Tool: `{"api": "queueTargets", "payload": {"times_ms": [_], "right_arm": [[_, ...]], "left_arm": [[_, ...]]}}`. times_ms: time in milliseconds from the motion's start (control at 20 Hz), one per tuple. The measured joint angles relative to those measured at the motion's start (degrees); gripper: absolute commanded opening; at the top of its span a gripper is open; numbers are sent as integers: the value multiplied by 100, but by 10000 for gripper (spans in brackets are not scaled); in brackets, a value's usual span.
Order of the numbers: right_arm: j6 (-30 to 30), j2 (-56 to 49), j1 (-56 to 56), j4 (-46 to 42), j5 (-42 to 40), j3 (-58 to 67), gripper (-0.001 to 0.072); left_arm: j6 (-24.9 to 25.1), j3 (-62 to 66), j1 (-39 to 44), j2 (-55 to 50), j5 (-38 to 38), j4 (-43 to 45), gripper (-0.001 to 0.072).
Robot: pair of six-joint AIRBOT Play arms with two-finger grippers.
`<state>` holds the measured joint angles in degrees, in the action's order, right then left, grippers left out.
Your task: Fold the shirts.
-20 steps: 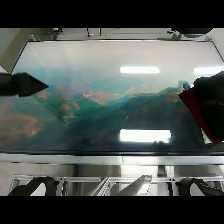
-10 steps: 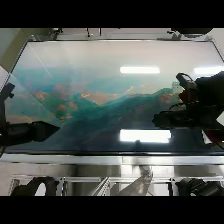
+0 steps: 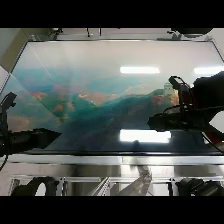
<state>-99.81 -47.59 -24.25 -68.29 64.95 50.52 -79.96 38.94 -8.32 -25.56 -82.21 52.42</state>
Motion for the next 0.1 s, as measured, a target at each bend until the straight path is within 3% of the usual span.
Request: {"api": "queueTargets", "payload": {"times_ms": [100], "right_arm": [[0,0,-7,0,-7,0,19]], "left_arm": [[0,-7,0,7,15,2,15]]}}
